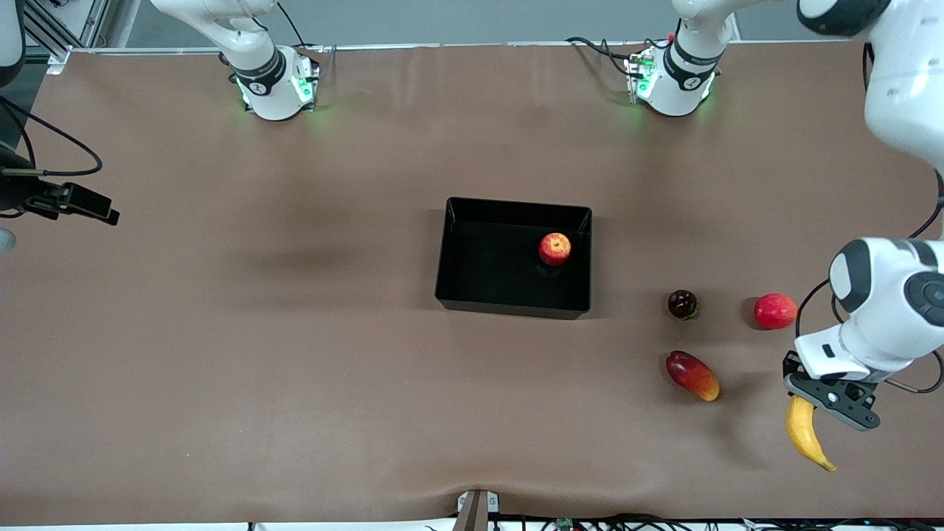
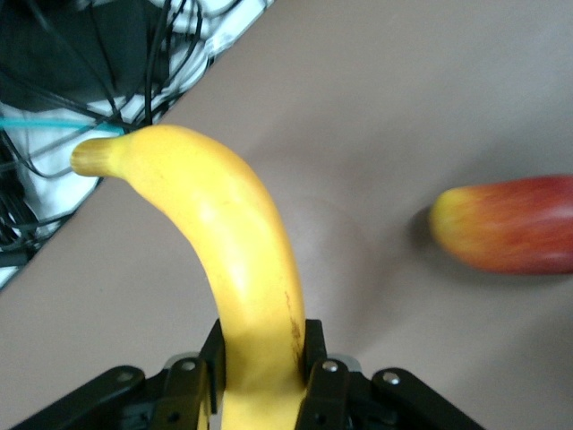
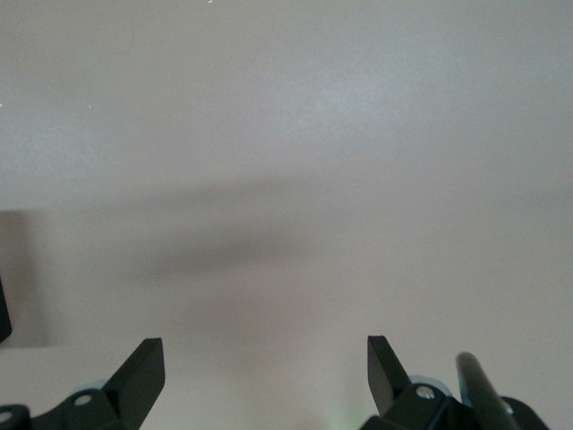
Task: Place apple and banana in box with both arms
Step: 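Carry the banana over the box with the left gripper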
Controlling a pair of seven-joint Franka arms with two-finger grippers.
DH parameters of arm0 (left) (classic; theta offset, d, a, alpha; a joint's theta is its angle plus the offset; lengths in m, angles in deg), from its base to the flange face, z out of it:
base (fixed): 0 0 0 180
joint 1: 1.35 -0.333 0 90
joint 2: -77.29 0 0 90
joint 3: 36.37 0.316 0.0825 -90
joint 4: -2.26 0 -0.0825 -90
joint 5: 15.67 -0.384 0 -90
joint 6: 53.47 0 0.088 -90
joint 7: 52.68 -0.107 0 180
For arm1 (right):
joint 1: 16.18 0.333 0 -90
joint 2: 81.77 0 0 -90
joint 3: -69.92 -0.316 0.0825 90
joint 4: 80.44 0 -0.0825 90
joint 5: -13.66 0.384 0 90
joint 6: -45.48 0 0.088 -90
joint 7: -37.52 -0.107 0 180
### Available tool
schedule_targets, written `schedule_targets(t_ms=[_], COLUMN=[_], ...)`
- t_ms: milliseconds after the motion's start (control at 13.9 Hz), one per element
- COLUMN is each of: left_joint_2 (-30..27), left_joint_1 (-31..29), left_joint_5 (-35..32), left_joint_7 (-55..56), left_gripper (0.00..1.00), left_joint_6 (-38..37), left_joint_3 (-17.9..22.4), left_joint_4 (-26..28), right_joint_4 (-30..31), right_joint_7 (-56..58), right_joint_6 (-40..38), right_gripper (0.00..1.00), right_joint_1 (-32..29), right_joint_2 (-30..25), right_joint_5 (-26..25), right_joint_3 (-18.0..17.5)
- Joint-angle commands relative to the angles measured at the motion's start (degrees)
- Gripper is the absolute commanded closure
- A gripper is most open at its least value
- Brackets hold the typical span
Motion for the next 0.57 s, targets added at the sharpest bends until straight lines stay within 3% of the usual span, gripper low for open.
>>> schedule_targets(t_ms=[0,287,502], left_joint_2=[-4.9,-6.2,-5.9], left_joint_1=[0.1,0.6,8.0], left_joint_5=[-0.5,-0.6,-1.4], left_joint_7=[8.4,29.9,43.1], left_gripper=[1.00,1.00,1.00], left_joint_6=[-8.0,-18.7,-20.5], left_joint_3=[-5.3,-16.0,-17.7], left_joint_4=[1.8,2.2,3.7], right_joint_4=[0.3,0.2,0.2], right_joint_7=[0.5,0.5,0.3], right_joint_6=[0.4,0.4,0.5], right_gripper=[0.00,0.00,0.00], right_joint_1=[-0.6,-0.7,-0.4], right_joint_2=[-0.2,-0.2,-0.2], right_joint_5=[-0.5,-0.2,-0.1], right_joint_3=[-0.5,-0.5,-0.6])
